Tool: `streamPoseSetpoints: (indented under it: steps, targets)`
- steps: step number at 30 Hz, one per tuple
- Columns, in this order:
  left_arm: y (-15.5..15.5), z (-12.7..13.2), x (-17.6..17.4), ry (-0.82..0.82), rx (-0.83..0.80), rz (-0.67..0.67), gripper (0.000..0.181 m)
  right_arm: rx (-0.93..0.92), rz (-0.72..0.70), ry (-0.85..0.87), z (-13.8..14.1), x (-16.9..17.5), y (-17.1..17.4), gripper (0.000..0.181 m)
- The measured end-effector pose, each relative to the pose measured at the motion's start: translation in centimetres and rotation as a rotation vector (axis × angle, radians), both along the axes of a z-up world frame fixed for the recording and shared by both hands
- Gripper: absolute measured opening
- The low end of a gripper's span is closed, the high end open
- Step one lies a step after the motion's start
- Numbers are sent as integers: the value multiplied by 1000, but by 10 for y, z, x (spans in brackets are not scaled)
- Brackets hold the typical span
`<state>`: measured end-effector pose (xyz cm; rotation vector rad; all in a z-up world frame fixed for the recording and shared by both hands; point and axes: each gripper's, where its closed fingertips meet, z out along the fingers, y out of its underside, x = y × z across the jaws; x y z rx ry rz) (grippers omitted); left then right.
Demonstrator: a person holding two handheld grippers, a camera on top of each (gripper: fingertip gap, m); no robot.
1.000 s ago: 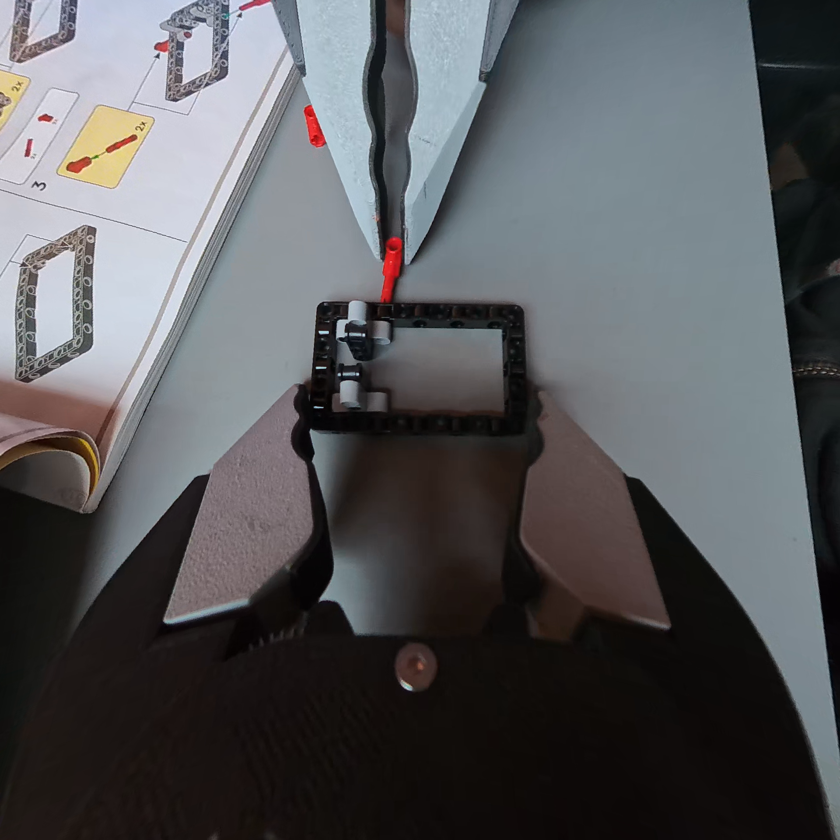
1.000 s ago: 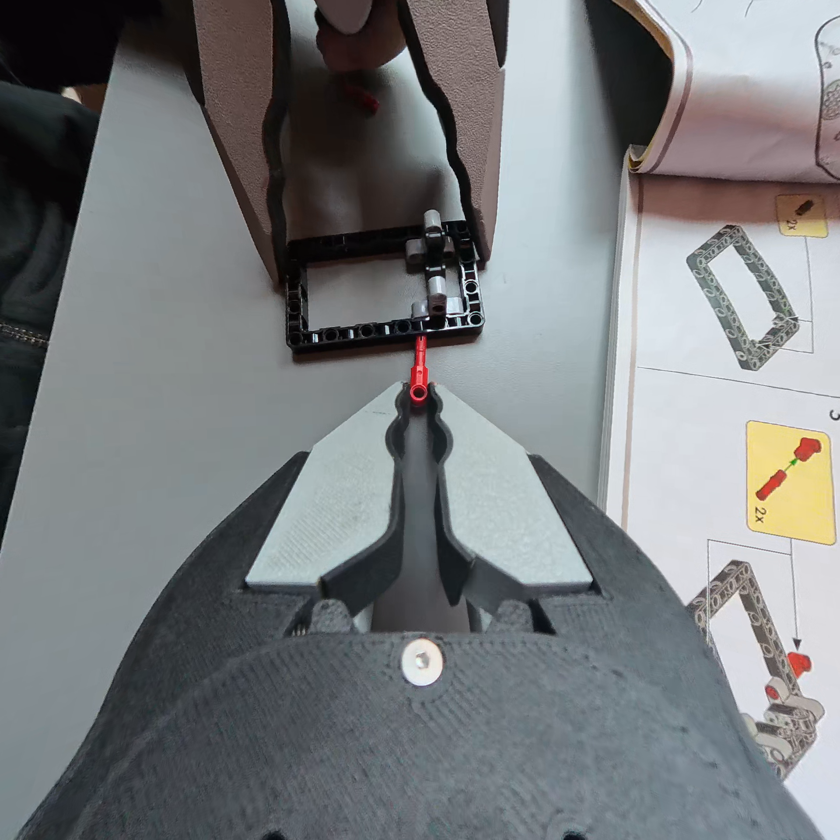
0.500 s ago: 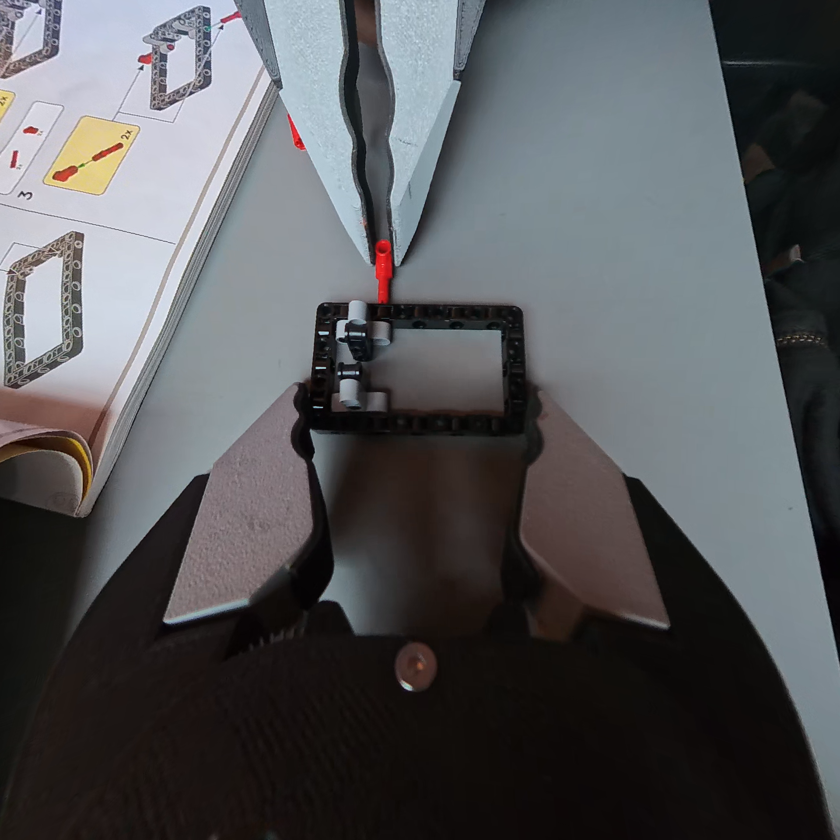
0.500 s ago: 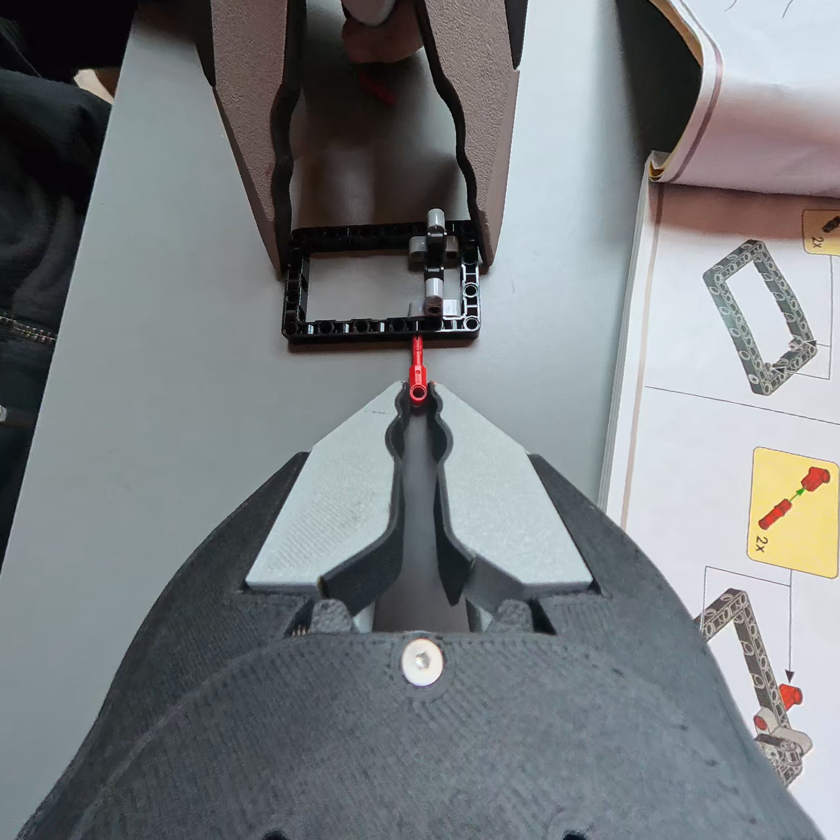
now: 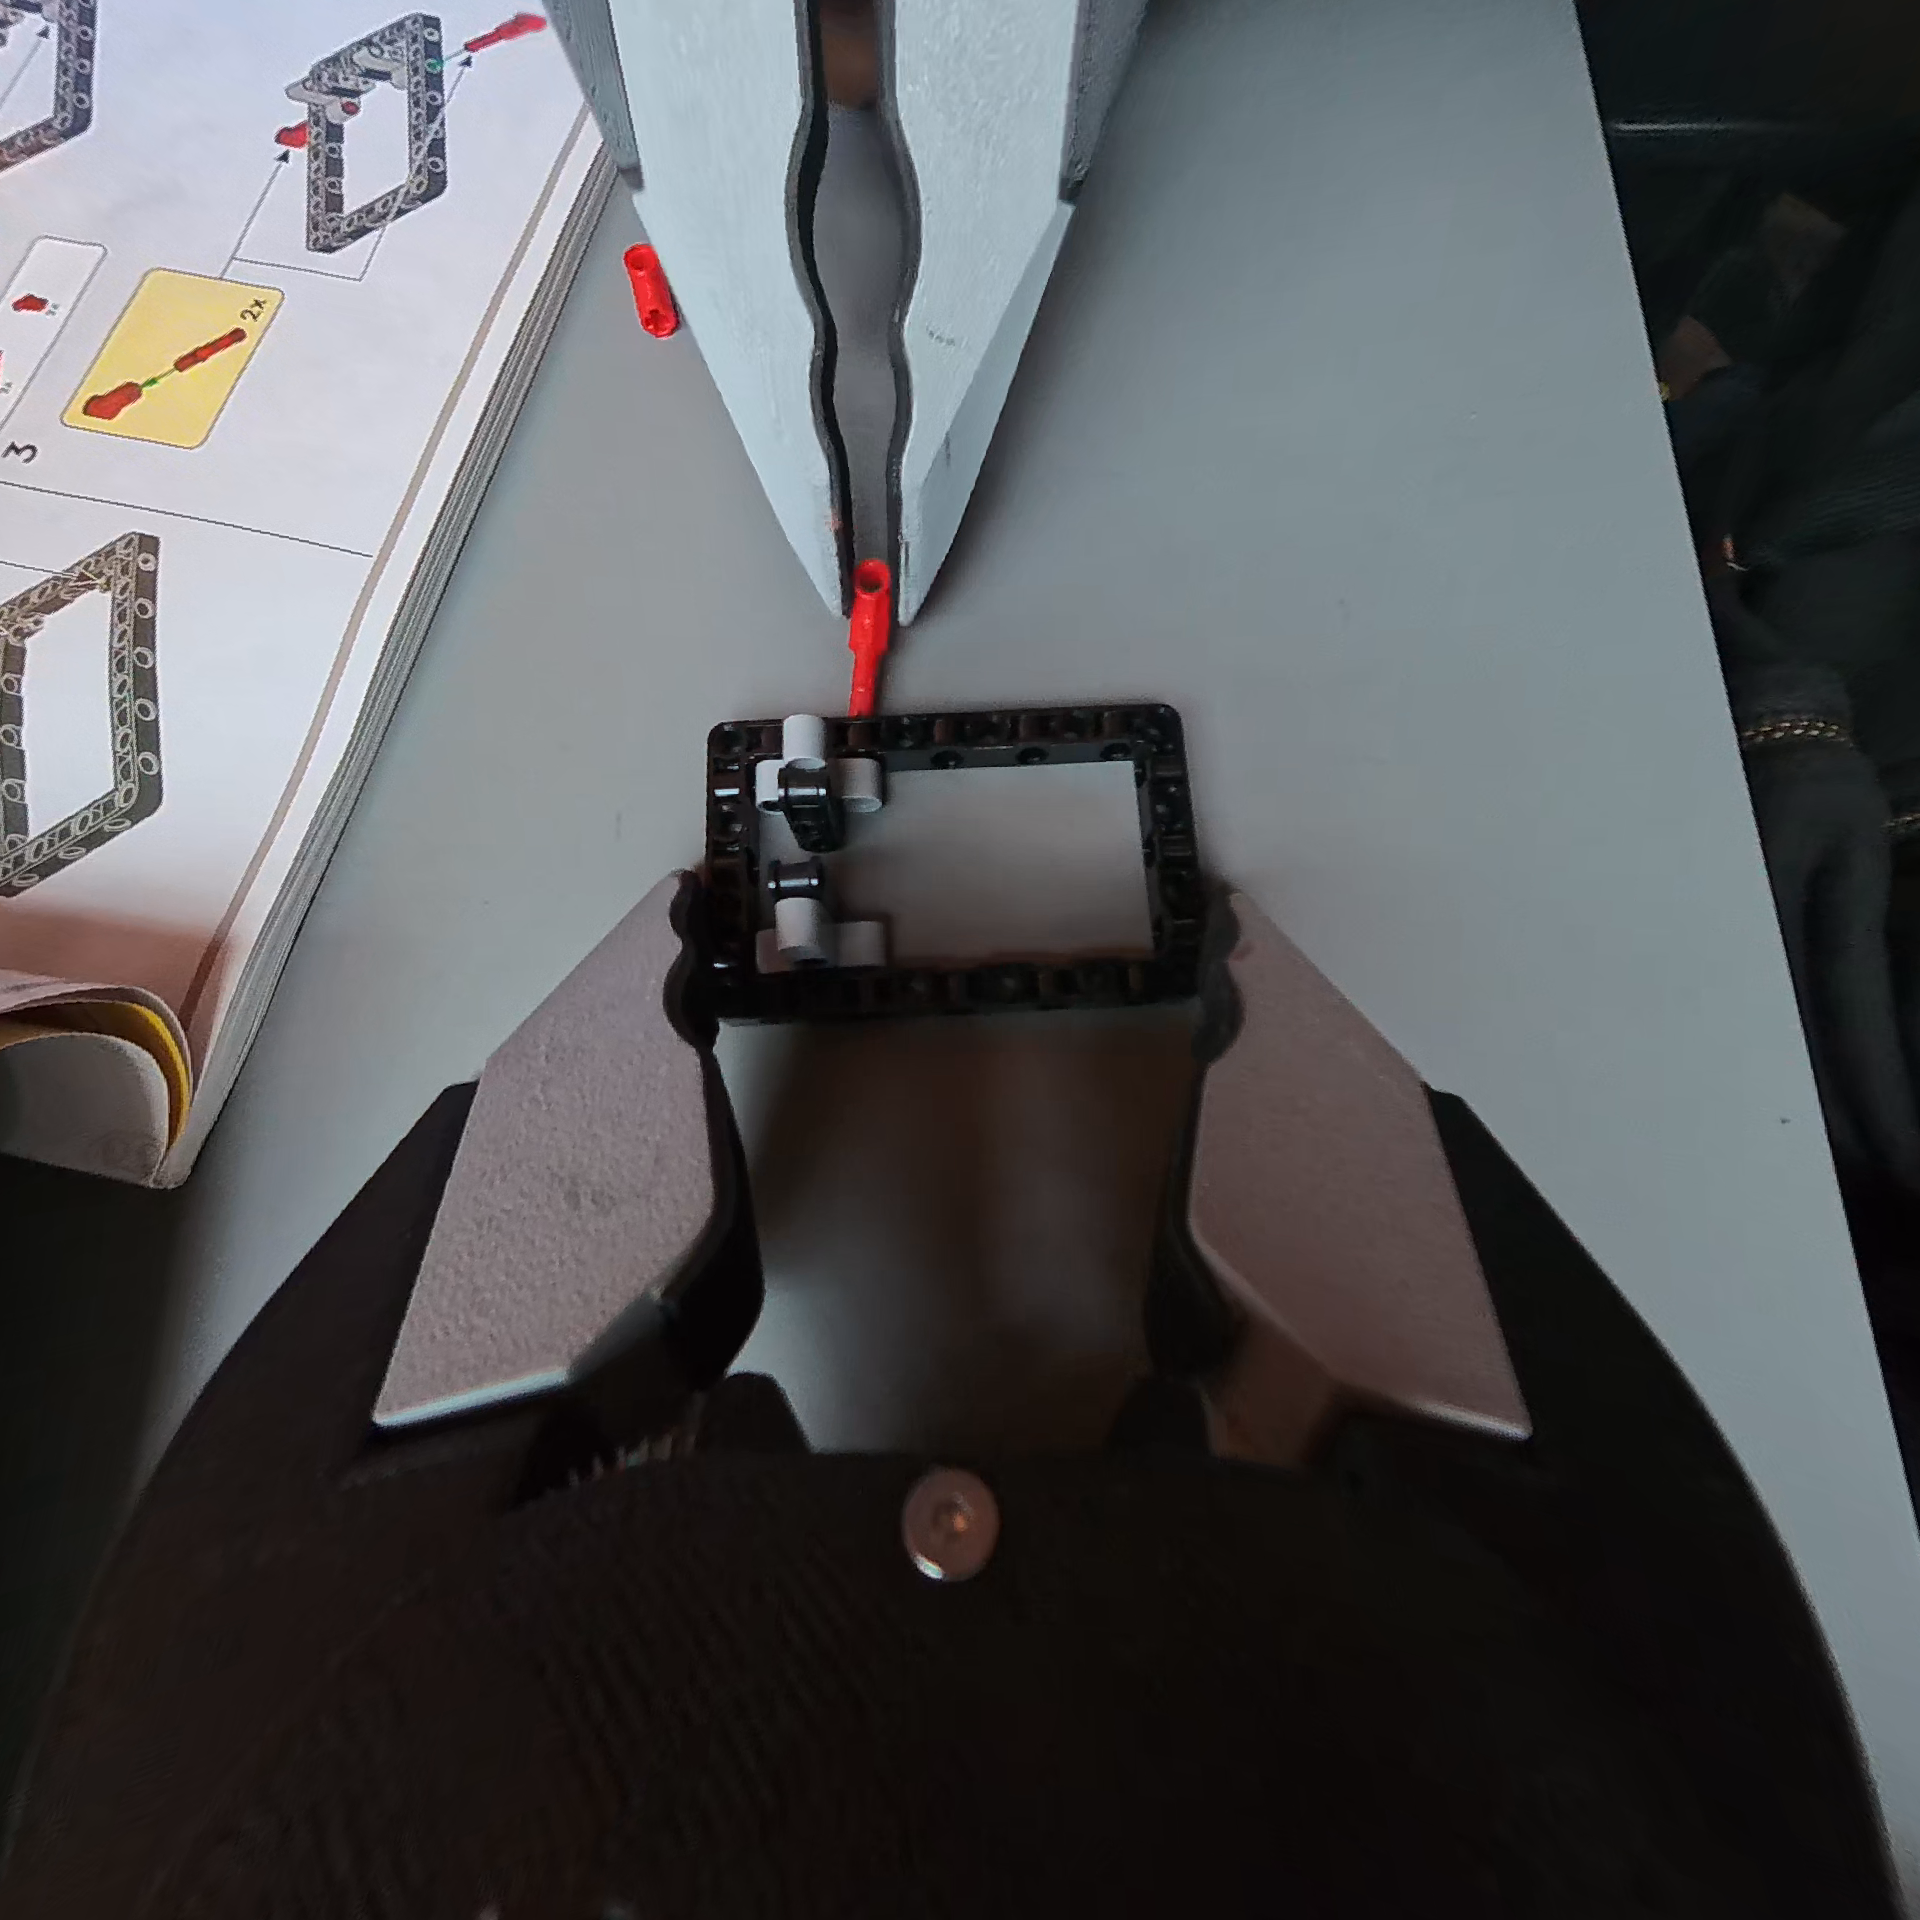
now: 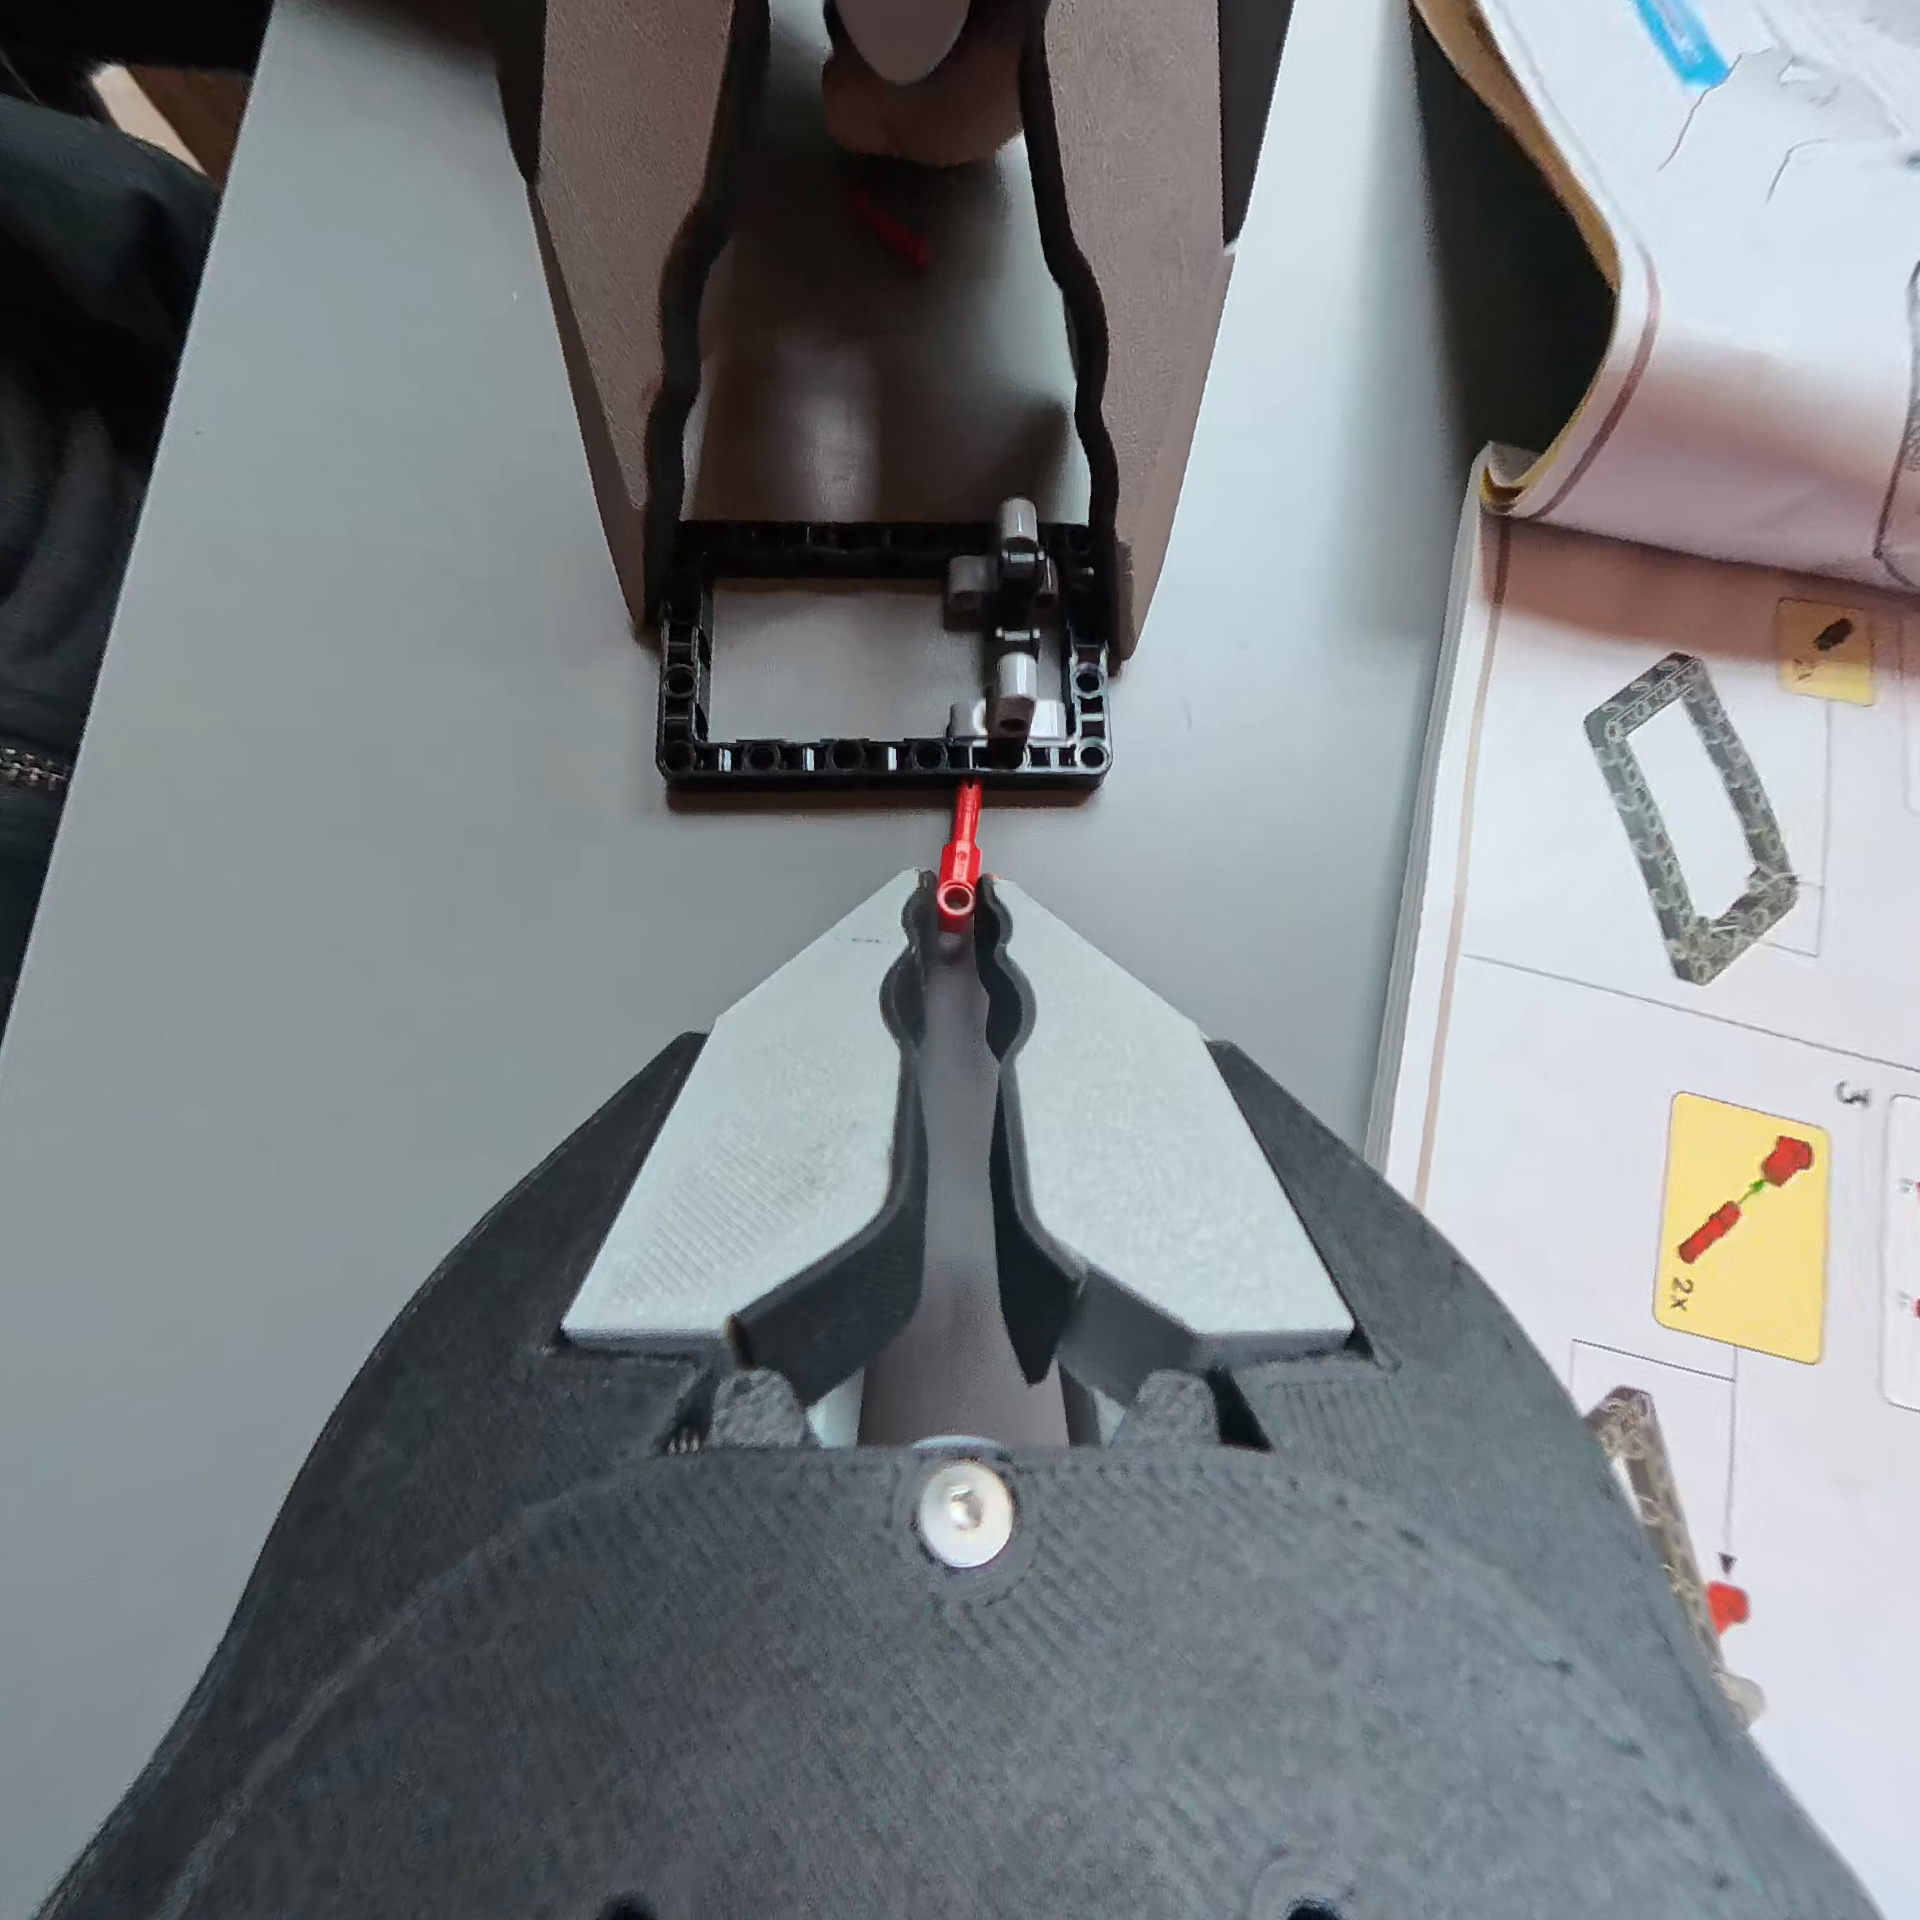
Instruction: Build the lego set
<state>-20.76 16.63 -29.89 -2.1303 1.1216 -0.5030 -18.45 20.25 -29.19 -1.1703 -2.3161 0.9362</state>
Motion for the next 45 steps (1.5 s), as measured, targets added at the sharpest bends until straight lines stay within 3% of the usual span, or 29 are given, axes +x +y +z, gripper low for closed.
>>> streamPoseSetpoints:
  steps: [13,45]
  targets:
    - [-5,0,2,-6,-2,-47,93,-114,64,-31,-3,3,-3,4]
    - [-6,0,3,-3,0,-66,93,-104,53,-27,-4,1,-3,4]
